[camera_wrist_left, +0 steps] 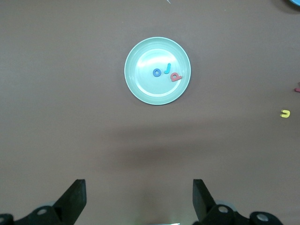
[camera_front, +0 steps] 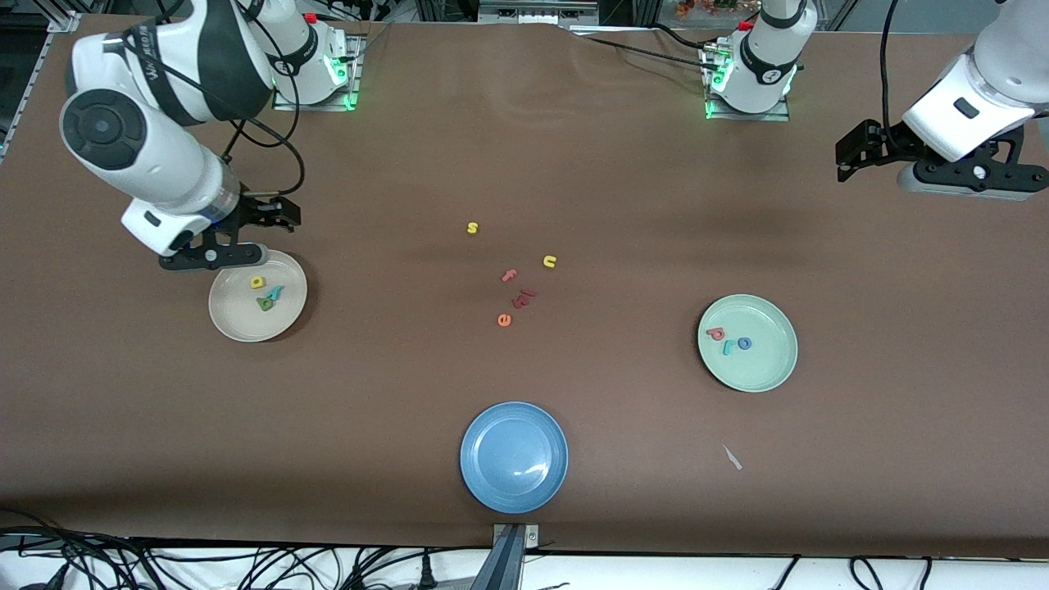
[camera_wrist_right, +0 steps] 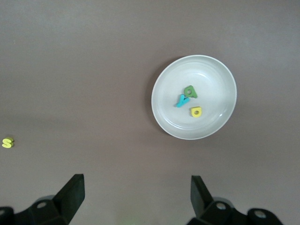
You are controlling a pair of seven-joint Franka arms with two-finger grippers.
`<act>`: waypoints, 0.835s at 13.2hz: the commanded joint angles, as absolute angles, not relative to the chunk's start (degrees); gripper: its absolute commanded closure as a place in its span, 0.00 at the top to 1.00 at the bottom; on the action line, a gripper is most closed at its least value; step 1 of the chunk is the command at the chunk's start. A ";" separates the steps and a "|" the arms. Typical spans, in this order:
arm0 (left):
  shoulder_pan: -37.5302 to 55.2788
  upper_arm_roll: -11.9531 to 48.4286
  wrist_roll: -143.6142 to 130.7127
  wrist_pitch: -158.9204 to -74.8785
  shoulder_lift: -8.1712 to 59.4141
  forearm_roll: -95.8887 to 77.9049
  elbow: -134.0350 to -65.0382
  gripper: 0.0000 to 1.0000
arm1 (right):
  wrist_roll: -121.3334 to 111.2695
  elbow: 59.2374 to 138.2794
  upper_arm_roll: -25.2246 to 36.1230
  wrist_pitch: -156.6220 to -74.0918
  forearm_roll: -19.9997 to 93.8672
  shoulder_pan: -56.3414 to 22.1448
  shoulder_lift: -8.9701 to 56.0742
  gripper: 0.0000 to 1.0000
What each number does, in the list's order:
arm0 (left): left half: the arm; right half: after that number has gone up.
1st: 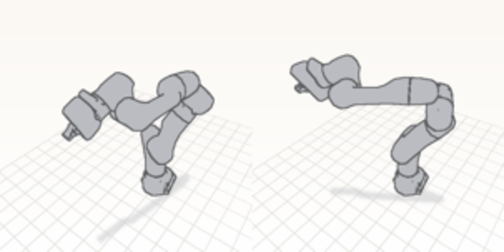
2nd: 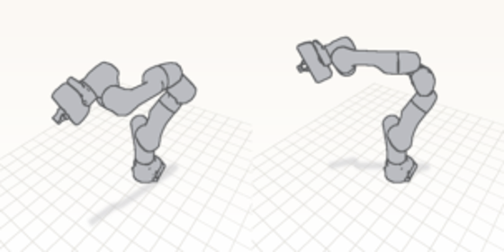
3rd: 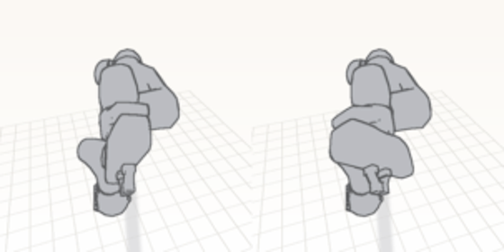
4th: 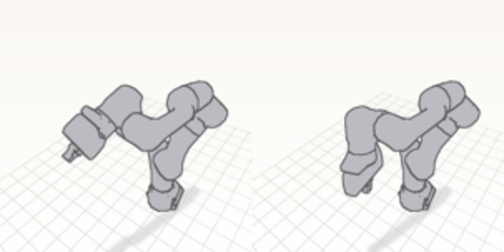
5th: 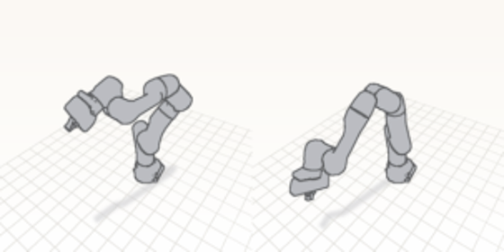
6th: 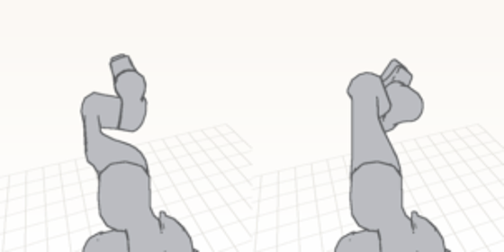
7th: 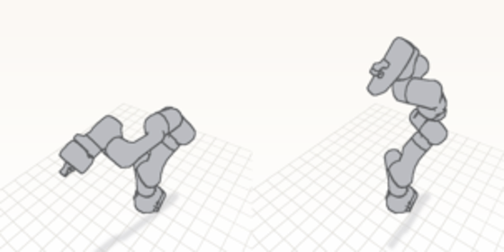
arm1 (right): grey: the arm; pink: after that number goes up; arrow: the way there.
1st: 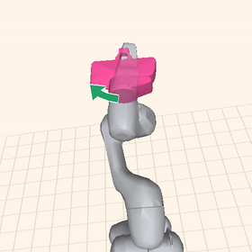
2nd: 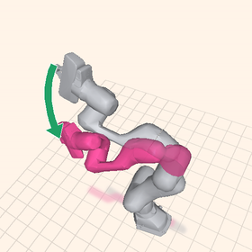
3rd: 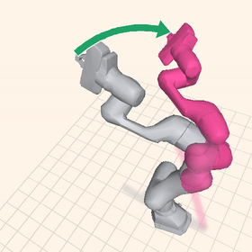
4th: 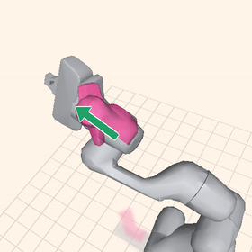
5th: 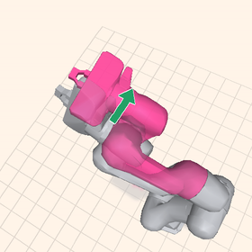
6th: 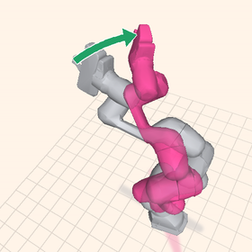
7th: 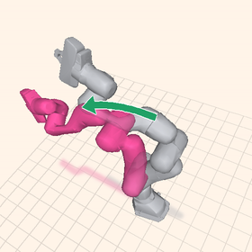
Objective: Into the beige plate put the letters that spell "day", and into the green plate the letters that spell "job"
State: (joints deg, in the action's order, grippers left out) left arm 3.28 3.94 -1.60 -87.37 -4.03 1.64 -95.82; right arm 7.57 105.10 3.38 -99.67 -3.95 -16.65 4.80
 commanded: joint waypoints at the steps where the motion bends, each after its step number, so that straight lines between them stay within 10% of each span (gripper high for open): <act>1: 2.29 3.52 -0.18 -85.96 -3.16 0.44 -93.96 1.00 | 5.98 104.07 1.49 -94.77 -5.01 -12.67 0.45 1.00; 11: 2.46 5.45 -0.70 -82.35 -2.37 0.62 -92.20 1.00 | 5.98 97.29 1.84 -92.28 -1.84 -6.50 -0.62 1.00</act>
